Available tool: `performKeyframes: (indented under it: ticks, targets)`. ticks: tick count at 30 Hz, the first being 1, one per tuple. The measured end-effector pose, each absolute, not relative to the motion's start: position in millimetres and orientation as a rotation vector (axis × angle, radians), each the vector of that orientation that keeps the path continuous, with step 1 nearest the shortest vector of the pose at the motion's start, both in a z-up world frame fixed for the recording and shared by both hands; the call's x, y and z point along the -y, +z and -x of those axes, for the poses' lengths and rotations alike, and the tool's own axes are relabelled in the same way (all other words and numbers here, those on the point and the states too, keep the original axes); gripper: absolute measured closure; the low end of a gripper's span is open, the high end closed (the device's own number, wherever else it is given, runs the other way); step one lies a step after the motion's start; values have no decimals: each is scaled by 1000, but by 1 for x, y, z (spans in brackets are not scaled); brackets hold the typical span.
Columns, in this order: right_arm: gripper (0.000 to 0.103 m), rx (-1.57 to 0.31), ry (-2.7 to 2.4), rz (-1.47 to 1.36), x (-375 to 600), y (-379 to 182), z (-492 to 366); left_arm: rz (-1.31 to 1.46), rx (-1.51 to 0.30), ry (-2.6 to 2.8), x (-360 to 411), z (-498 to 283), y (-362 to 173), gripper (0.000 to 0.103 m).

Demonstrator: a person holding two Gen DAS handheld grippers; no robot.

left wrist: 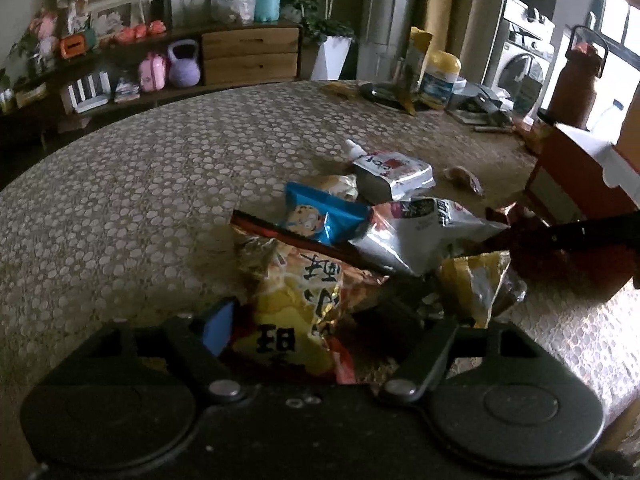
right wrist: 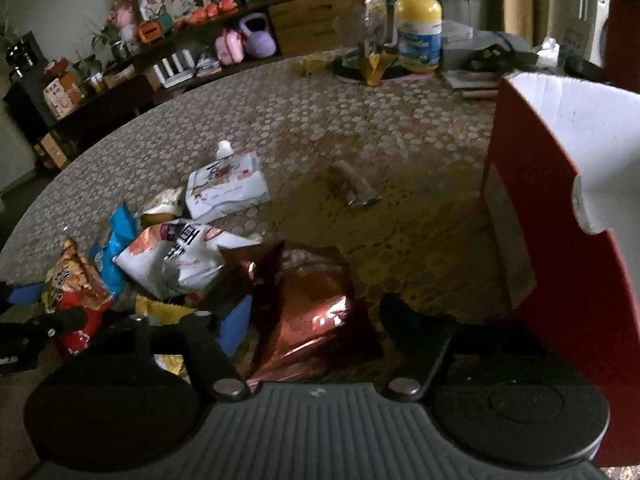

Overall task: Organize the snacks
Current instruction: 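Grasp the yellow chip bag with the left tool while the right tool grasps the brown foil bag, then carry both bags over the red box and lower them inside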

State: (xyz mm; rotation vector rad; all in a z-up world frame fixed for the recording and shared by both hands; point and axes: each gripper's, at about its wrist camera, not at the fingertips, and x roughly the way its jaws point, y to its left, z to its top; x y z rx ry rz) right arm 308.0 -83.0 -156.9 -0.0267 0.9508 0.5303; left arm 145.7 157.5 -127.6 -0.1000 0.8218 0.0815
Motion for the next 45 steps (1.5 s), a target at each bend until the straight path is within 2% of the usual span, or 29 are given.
performKeyframes:
  ticks: [3,7,9,18,33,45]
  targets:
    - [38,-948,528,37,80,-157,-305,94,-823,83,-159,-147,-128,35]
    - [48,-942,511,37,81,-157,-303,70,-827,100,-160,-147,-128,44]
    - [52,-937,503,40,80,-157,-300,47,-827,111,-159,-147,-127,52]
    - [56,-890,458,15,87,-145,-285,58,-819,114,-161,-143,-125,61]
    - [57,-796,456,-17,127,-92,-235,110,-762,89,-139,-111,-79,62]
    - [57,-693,430,-57,177,-44,-200,103,-656,-41,-65,-111,-18,61]
